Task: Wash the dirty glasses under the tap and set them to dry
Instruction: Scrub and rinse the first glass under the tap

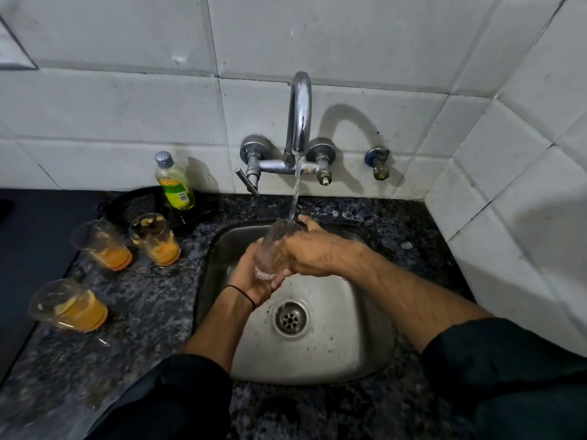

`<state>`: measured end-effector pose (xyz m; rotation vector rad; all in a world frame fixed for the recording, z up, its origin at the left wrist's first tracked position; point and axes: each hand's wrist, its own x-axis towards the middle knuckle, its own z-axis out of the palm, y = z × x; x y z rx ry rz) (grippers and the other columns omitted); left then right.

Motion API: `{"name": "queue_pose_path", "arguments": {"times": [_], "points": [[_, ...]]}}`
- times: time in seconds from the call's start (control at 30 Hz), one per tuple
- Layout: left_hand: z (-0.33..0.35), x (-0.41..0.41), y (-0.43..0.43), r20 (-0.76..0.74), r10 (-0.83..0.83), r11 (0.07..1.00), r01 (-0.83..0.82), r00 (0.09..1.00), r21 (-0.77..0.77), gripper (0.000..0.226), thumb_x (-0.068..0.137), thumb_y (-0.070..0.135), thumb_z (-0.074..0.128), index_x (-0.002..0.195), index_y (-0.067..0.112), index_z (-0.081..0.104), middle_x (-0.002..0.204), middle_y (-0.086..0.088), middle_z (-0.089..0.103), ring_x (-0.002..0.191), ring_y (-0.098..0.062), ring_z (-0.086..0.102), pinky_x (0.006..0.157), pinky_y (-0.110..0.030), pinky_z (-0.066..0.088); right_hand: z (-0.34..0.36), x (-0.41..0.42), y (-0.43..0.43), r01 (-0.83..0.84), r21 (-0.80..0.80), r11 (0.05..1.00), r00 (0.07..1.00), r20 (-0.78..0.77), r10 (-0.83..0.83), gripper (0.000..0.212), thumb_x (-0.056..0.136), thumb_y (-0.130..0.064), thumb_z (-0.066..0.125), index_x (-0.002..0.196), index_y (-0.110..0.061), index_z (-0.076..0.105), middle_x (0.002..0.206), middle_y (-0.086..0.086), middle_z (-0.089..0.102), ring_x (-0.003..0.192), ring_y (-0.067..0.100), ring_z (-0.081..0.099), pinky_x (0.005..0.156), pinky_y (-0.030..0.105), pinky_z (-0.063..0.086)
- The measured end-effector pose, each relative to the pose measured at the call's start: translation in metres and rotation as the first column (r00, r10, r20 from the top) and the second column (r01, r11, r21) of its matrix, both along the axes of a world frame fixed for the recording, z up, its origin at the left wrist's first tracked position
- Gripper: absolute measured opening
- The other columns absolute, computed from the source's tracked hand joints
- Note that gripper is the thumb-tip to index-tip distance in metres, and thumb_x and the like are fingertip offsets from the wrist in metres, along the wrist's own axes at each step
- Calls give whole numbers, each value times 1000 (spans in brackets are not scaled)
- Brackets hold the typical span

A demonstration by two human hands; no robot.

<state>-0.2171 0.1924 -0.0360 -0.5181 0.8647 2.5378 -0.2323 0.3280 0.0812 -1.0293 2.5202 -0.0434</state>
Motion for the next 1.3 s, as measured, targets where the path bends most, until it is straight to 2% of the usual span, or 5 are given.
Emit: {"name": "queue_pose_path", "arguments": {"times": [0.2, 0.37, 0.67, 0.83, 1.3], "points": [[-8, 2, 1, -166, 103, 994, -106, 981, -11, 47, 95, 41, 58, 123, 4, 62, 109, -13, 68, 91, -21, 66, 85, -34, 51, -21, 9, -12, 754, -486, 442, 652, 635, -414, 21, 93, -13, 65, 111, -14, 75, 101, 8, 75, 78, 15, 69, 59, 25, 54], [-13, -8, -2, 29, 14, 1000, -14, 999, -4, 48, 100, 44, 48, 127, 6, 60, 98, -13, 71, 76, -23, 68, 57, -30, 56, -5, 2, 7, 59, -97, 994, 998, -16, -61, 26, 94, -14, 60, 116, -24, 67, 120, -1, 68, 114, 18, 61, 115, 44, 27], [-7, 12, -5, -25, 110, 989, -106, 994, 105, 33, 95, 33, 53, 101, 6, 71, 92, -10, 71, 78, -21, 65, 61, -30, 55, -26, 9, -5, 535, -570, 623, 843, 413, -345, 19, 88, -16, 72, 106, -17, 79, 103, -1, 77, 95, 11, 71, 92, 32, 55], [-9, 4, -6, 20, -38, 990, 40, 999, -135, 30, 94, 31, 48, 89, 7, 66, 65, -7, 59, 44, -18, 53, 33, -18, 35, -17, 2, 6, -93, -108, 990, 988, -134, 78, 26, 93, -21, 63, 112, -37, 70, 118, -12, 69, 115, 11, 58, 109, 42, 17], [4, 3, -4, 156, 155, 987, -145, 975, -73, 40, 92, 45, 51, 85, 13, 74, 80, -5, 70, 69, -19, 68, 59, -28, 55, -60, 27, 0, 86, -621, 779, 940, -208, -269, 34, 98, -48, 51, 122, -30, 68, 125, -7, 68, 123, 10, 54, 115, 36, 21]]}}
